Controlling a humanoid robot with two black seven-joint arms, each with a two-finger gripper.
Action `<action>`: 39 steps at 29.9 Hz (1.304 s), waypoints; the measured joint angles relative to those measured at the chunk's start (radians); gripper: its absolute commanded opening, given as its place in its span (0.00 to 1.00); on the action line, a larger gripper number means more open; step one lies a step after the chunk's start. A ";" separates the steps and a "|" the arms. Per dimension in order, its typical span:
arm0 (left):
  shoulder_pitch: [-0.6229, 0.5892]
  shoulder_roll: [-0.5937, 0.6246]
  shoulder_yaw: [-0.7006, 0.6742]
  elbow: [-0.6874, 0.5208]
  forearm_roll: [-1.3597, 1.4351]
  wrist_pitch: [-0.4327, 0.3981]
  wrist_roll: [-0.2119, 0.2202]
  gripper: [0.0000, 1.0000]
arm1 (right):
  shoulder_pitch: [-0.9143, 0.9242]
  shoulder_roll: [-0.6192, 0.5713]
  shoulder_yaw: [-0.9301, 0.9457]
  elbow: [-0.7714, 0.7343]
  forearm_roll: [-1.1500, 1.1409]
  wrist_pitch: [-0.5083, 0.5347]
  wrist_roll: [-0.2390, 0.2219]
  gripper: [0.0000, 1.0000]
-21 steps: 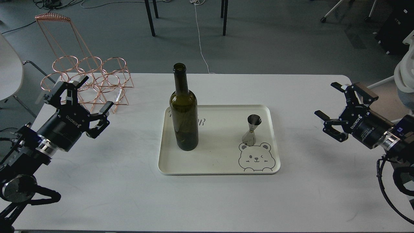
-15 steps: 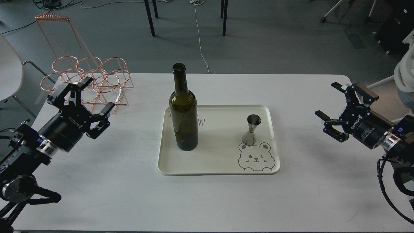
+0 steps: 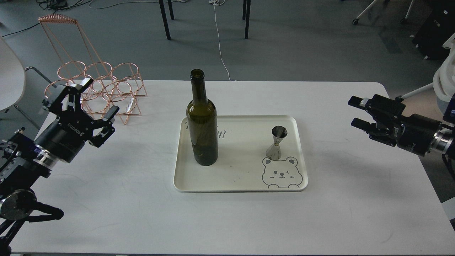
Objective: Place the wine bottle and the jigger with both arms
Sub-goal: 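Move the right gripper toward the steel jigger on the tray, then grasp the steel jigger with the right gripper and lift it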
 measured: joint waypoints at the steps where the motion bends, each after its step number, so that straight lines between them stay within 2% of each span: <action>1: 0.000 0.000 0.000 -0.001 0.000 0.000 -0.002 0.98 | -0.001 0.000 -0.010 0.016 -0.080 -0.059 0.000 0.99; 7: 0.000 0.000 0.000 -0.005 -0.001 0.000 -0.007 0.98 | -0.007 0.062 -0.161 0.020 -0.546 -0.502 0.000 0.99; 10: 0.000 0.000 0.000 -0.010 -0.001 0.000 -0.007 0.98 | -0.004 0.141 -0.223 -0.014 -0.675 -0.643 0.000 0.99; 17: 0.000 0.000 -0.002 -0.023 -0.001 0.000 -0.007 0.98 | -0.001 0.319 -0.243 -0.178 -0.825 -0.827 0.000 0.98; 25: 0.002 0.004 -0.005 -0.040 -0.001 0.000 -0.007 0.98 | 0.045 0.544 -0.252 -0.409 -0.849 -0.868 0.000 0.91; 28: 0.003 0.004 -0.005 -0.047 -0.001 0.000 -0.007 0.98 | 0.063 0.619 -0.265 -0.493 -0.850 -0.869 0.000 0.79; 30: 0.003 0.004 -0.005 -0.049 -0.001 0.000 -0.007 0.98 | 0.076 0.656 -0.280 -0.532 -0.850 -0.869 0.000 0.54; 34: 0.003 0.004 -0.005 -0.052 -0.001 0.000 -0.007 0.98 | 0.090 0.713 -0.300 -0.589 -0.850 -0.869 0.000 0.26; 39: 0.003 0.004 -0.005 -0.053 -0.001 0.000 -0.007 0.98 | 0.103 0.735 -0.302 -0.620 -0.850 -0.869 0.000 0.15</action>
